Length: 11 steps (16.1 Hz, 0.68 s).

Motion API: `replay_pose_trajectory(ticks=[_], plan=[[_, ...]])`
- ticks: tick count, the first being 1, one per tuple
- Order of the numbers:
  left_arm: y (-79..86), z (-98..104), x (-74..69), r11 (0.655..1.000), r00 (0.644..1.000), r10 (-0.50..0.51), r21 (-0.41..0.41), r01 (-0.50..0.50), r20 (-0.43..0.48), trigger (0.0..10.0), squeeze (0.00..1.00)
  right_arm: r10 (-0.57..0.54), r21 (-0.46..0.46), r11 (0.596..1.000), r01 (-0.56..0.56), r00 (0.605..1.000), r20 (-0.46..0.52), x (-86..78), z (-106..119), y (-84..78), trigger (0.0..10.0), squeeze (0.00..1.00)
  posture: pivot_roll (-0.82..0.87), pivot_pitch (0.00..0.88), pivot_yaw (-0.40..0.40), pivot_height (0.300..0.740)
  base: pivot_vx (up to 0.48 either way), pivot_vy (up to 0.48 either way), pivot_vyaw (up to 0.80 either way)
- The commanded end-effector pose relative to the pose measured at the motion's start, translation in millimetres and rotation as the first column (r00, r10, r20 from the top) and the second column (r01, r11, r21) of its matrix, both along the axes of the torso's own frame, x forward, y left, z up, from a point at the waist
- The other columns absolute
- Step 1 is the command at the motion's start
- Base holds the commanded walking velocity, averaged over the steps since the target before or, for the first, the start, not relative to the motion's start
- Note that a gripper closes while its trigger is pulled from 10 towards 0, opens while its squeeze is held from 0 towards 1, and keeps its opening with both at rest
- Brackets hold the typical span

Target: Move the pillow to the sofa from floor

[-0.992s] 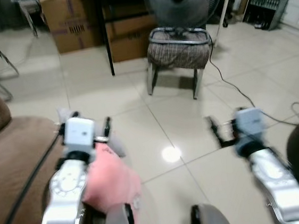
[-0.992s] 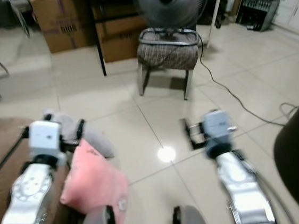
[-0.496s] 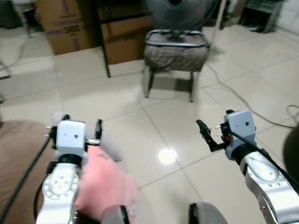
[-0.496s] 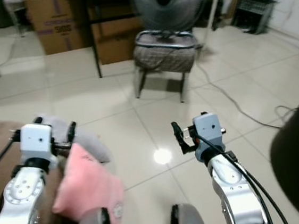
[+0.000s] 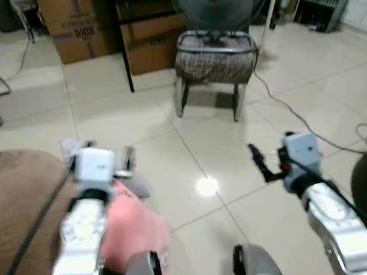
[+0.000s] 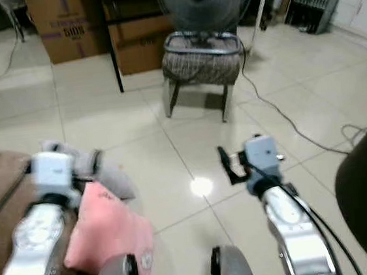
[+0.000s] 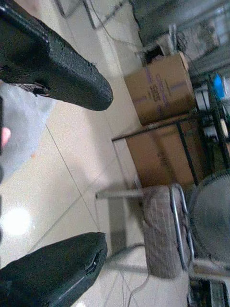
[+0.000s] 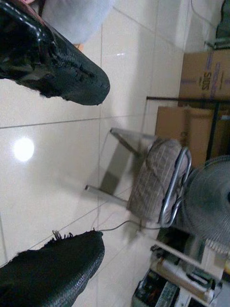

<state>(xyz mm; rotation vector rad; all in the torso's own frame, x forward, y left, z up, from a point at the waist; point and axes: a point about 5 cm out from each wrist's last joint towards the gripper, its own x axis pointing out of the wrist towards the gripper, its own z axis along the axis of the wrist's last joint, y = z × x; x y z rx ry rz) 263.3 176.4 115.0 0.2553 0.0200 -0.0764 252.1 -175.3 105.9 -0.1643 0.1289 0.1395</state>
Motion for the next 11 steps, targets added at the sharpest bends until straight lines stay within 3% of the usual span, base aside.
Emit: replay_pose_trajectory(ticks=[1,11], plan=[[5.3,1.1,-0.2,1.0,1.0,0.018,0.016,-0.018,0.001,10.0,0.23,0.016,0.013,1.0,-0.016,1.0,-0.009,0.8,-0.1,2.9,10.0,0.0,0.02,0.0,-0.03,0.605,0.0,0.0,0.0],[6.7,1.7,-0.3,1.0,1.0,0.023,0.016,-0.023,0.001,10.0,0.24,0.018,0.017,1.0,-0.017,1.0,-0.024,-0.2,-4.1,1.7,10.0,0.0,0.02,0.0,-0.03,0.51,0.0,0.0,0.0]])
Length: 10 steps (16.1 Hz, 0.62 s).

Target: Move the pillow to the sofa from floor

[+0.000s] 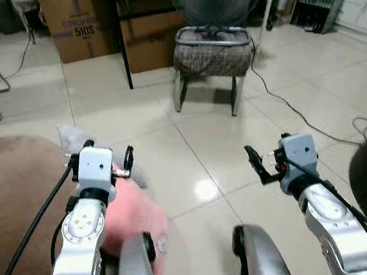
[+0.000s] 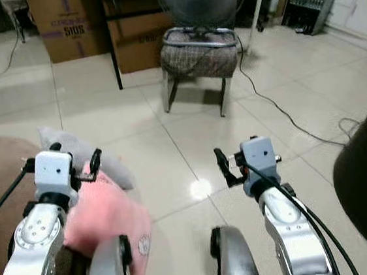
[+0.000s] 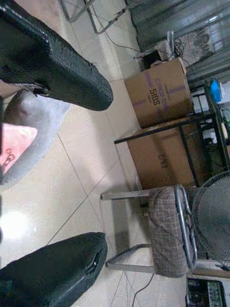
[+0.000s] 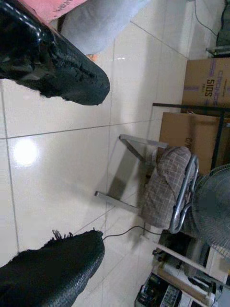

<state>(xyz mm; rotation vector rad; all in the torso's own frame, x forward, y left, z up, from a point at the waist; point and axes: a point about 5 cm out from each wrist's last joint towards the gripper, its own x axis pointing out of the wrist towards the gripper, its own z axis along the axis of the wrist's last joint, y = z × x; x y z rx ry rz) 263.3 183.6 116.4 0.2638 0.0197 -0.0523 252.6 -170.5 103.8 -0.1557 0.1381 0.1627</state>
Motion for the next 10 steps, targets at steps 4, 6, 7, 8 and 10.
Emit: replay_pose_trajectory(ticks=[4,6,7,8,10], plan=[[0.1,-3.7,-2.5,1.0,1.0,0.013,-0.009,-0.013,-0.023,10.0,0.23,0.003,0.004,1.0,-0.003,1.0,-0.017,-2.6,-3.7,-3.1,10.0,0.0,0.02,0.0,-0.033,0.501,0.0,0.0,0.0],[0.4,-6.2,-2.7,0.999,0.999,0.031,-0.008,-0.032,-0.037,10.0,0.22,0.008,-0.002,1.0,-0.008,1.0,-0.022,-3.8,-4.6,-3.7,10.0,0.0,0.02,0.0,-0.033,0.501,0.0,0.0,0.0],[0.5,-6.4,-2.8,0.999,0.999,0.033,-0.008,-0.033,-0.038,10.0,0.22,0.008,-0.002,1.0,-0.008,1.0,-0.022,-4.0,-4.7,-3.7,10.0,0.0,0.02,0.0,-0.033,0.501,0.0,0.0,0.0],[0.4,-5.9,-3.4,1.0,0.999,0.03,-0.005,-0.03,-0.036,10.0,0.22,0.01,-0.003,1.0,-0.01,1.0,-0.025,-4.6,-4.8,-3.5,10.0,0.0,0.02,0.0,-0.035,0.501,0.0,0.0,0.0],[0.5,-4.6,-3.7,1.0,0.999,0.023,0.004,-0.023,-0.03,10.0,0.24,0.018,-0.005,1.0,-0.019,0.999,-0.029,-4.7,-5.1,-2.4,10.0,0.0,0.02,0.0,-0.036,0.501,0.0,0.0,0.0]])
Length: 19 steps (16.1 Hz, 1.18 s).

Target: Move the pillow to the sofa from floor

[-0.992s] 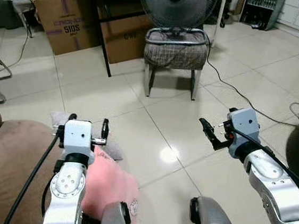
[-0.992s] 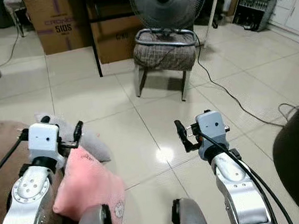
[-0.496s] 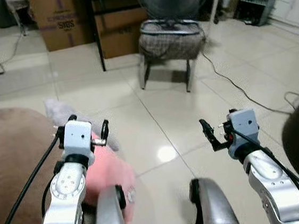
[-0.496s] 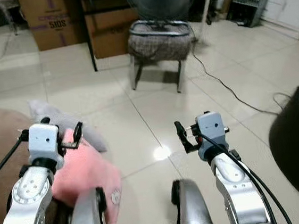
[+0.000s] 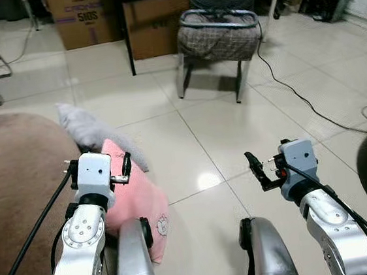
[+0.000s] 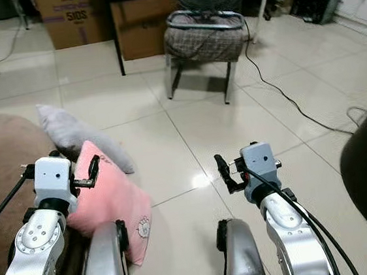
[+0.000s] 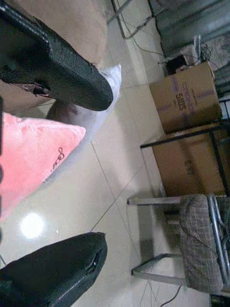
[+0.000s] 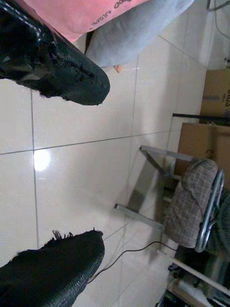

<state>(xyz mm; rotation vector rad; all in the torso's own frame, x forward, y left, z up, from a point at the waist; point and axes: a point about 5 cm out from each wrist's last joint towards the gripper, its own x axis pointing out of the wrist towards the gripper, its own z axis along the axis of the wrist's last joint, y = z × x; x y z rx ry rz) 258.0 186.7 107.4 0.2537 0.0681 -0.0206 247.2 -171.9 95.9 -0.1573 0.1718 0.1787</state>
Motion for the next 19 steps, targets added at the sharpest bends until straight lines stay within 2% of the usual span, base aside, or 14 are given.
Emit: replay_pose_trajectory(ticks=[1,4,7,12,15,16,17,19], plan=[[-1.7,5,0.4,1.0,1.0,-0.015,0.014,0.015,0.019,10.0,0.24,0.017,-0.01,1.0,-0.017,1.0,0.003,0.4,3,0.2,10.0,0.0,0.02,0.0,-0.04,0.501,0.0,0.0,0.0],[-1.4,9,-1.2,1.0,0.999,-0.017,0.011,0.016,0.034,10.0,0.25,0.095,-0.039,0.995,-0.095,0.995,-0.012,2.6,2,7.7,10.0,0.0,0.03,0.0,-0.052,0.501,0.18,0.0,0.53],[0.6,10,-3.7,1.0,0.999,-0.014,0.013,0.013,0.035,10.0,0.25,0.111,-0.033,0.993,-0.111,0.994,-0.015,1.8,1,11.3,10.0,0.0,0.04,0.0,-0.053,0.501,0.291,0.0,0.8],[-2.8,9,-5.1,0.999,0.998,-0.052,-0.01,0.052,0.026,10.0,0.22,0.091,-0.019,0.996,-0.092,0.995,-0.027,-3.7,-2,10.4,10.0,0.0,0.04,0.0,-0.041,0.501,0.055,0.0,0.0],[-8.8,-2,-3.1,0.988,0.992,-0.119,-0.103,0.115,-0.037,10.0,0.24,0.06,-0.033,0.998,-0.061,0.998,-0.033,-12.6,-2,5.4,10.0,0.0,0.0,0.0,-0.019,0.501,0.0,0.0,0.0],[-11.8,-5,-0.2,0.979,0.985,-0.162,-0.138,0.153,-0.055,10.0,1.0,0.053,-0.038,0.998,-0.055,0.998,-0.039,-16.0,-1,2.2,10.0,0.0,-0.01,0.0,-0.017,0.501,0.0,0.0,0.0],[-15.9,-8,5.2,0.97,0.977,-0.205,-0.148,0.193,-0.067,10.0,1.0,0.052,-0.047,0.997,-0.055,0.997,-0.05,-19.4,0,-1.5,10.0,0.0,-0.02,0.0,-0.02,0.501,0.0,0.0,0.0],[-21.7,-15,21.1,0.971,0.97,-0.219,-0.126,0.205,-0.105,10.0,1.0,0.079,-0.067,0.994,-0.084,0.995,-0.068,-26.3,1,-6.7,10.0,0.0,-0.04,0.0,-0.027,0.501,0.0,0.0,0.0]])
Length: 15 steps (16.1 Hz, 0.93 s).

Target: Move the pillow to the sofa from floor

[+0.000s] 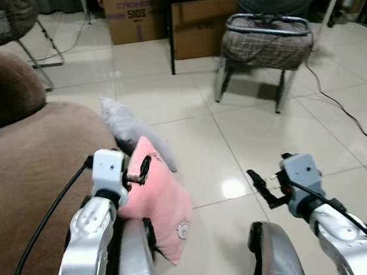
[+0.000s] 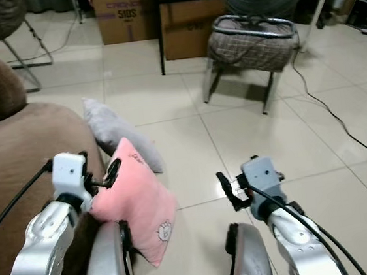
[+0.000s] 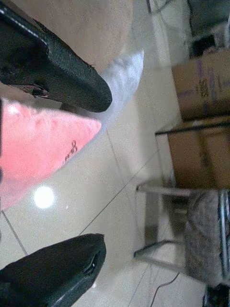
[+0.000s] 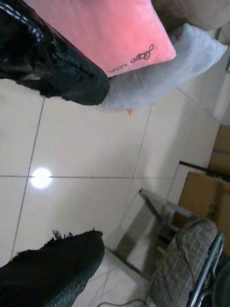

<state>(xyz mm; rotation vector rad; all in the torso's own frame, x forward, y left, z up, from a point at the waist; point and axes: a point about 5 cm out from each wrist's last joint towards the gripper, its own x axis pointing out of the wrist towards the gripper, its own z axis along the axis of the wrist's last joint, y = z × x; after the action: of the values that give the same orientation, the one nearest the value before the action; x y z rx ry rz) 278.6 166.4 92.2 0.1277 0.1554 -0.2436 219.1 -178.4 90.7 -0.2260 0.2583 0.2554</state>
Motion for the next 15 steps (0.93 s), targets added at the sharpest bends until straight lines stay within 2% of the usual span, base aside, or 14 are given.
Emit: replay_pose_trajectory(ticks=[1,2,3,4,7,8,11,13,14,15], plan=[[-2.8,-3,6.4,1.0,1.0,-0.007,0.018,0.007,-0.009,10.0,1.0,0.023,-0.003,1.0,-0.023,1.0,0.016,-0.6,7,-0.8,10.0,0.0,-0.05,0.0,-0.03,0.501,0.0,0.0,0.0],[-4.7,-9,14.6,1.0,0.999,0.006,0.028,-0.005,-0.033,10.0,0.45,0.049,-0.011,0.999,-0.049,0.999,0.003,-6.2,9,-2.7,10.0,0.0,-0.05,0.0,-0.038,0.501,0.0,0.0,0.0],[-4.7,-19,23.1,0.999,0.997,0.026,0.042,-0.023,-0.075,10.0,0.0,0.069,-0.012,0.998,-0.069,0.997,-0.019,-10.1,9,-5.0,10.0,0.0,-0.06,0.0,-0.043,0.501,0.0,0.0,0.0],[-1.3,-30,35.8,0.995,0.989,0.077,0.08,-0.067,-0.126,10.0,0.0,0.116,0.004,0.993,-0.116,0.992,-0.056,-16.5,11,-6.7,10.0,0.0,-0.08,0.023,-0.052,0.501,0.0,0.0,0.0],[8.3,-41,45.7,0.986,0.976,0.129,0.13,-0.107,-0.176,10.0,0.0,0.206,0.044,0.978,-0.202,0.974,-0.097,-32.0,23,-5.6,10.0,0.0,-0.11,0.089,-0.07,0.501,0.0,0.0,0.0],[10.0,-41,45.9,0.985,0.976,0.133,0.135,-0.11,-0.173,10.0,0.0,0.222,0.049,0.975,-0.218,0.97,-0.098,-35.9,25,-4.5,10.0,0.0,-0.11,0.094,-0.072,0.501,0.0,0.0,0.0],[32.0,-34,57.5,0.963,0.968,0.21,0.197,-0.181,-0.136,10.0,0.0,0.279,0.034,0.96,-0.277,0.952,-0.127,-48.5,40,-10.7,10.0,0.0,-0.14,0.147,-0.084,0.501,0.0,0.0,0.0],[47.4,-33,57.7,0.944,0.958,0.256,0.247,-0.219,-0.128,10.0,0.0,0.378,0.093,0.925,-0.367,0.911,-0.166,-57.3,47,-8.1,10.0,0.0,-0.15,0.204,-0.09,0.501,0.0,0.0,0.0],[57.4,-37,55.0,0.932,0.949,0.281,0.276,-0.234,-0.143,10.0,0.0,0.457,0.128,0.889,-0.44,0.87,-0.183,-60.7,51,-5.2,10.0,0.0,-0.15,0.227,-0.092,0.501,0.0,0.0,0.0],[60.8,-38,53.5,0.93,0.947,0.285,0.283,-0.236,-0.148,10.0,0.0,0.474,0.127,0.88,-0.457,0.861,-0.184,-61.5,53,-4.2,10.0,0.0,-0.16,0.24,-0.096,0.501,0.0,0.0,0.0]])
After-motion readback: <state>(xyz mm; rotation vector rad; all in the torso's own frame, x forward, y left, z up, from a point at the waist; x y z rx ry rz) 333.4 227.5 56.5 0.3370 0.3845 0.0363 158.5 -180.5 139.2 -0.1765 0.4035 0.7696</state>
